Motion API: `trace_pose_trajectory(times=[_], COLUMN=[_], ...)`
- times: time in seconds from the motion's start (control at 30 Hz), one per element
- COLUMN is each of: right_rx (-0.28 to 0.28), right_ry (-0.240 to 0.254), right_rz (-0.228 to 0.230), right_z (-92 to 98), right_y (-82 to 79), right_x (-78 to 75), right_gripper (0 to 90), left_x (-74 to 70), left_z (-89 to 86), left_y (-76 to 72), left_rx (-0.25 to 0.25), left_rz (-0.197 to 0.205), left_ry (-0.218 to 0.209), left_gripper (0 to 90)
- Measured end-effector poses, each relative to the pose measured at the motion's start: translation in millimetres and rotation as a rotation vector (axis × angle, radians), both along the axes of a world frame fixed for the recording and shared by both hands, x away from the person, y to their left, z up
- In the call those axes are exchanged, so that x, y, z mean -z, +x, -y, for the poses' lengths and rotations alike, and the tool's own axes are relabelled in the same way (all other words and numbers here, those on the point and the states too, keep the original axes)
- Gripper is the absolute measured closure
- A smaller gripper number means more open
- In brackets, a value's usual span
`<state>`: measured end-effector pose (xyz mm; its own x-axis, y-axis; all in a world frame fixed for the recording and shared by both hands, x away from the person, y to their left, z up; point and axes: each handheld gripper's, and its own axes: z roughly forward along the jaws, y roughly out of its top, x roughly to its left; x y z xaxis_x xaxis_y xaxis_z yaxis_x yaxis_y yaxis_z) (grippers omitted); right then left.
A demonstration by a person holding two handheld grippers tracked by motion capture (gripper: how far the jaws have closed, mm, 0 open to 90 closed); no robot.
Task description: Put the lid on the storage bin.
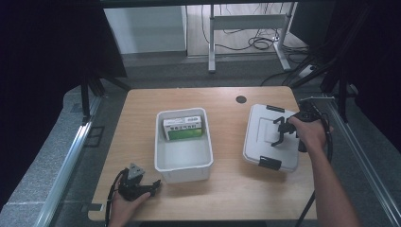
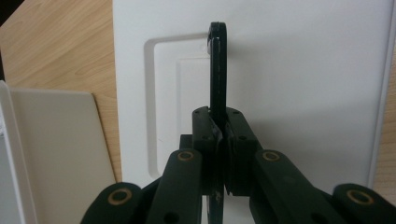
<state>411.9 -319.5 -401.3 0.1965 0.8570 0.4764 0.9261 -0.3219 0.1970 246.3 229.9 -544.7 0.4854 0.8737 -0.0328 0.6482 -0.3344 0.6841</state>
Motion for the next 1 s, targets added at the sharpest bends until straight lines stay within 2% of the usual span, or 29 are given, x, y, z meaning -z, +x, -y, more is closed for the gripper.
trace_pose_trajectory(times=[0.5,1.0], right_rx=[-0.038,-0.063], right_ry=[0.003,0.015], right_rz=[0.027,0.051], right_z=[-6.3,-10.6], right_y=[-8.2,-17.5], right_x=[-25.1,-42.6], right_gripper=[84.9,84.9], left_x=[0.0,0.1], left_z=[0.0,0.0], left_y=[-0.2,0.0], left_rx=[-0.001,-0.001], left_rz=[0.000,0.002], left_ry=[0.000,0.000], left_gripper=[13.7,13.7])
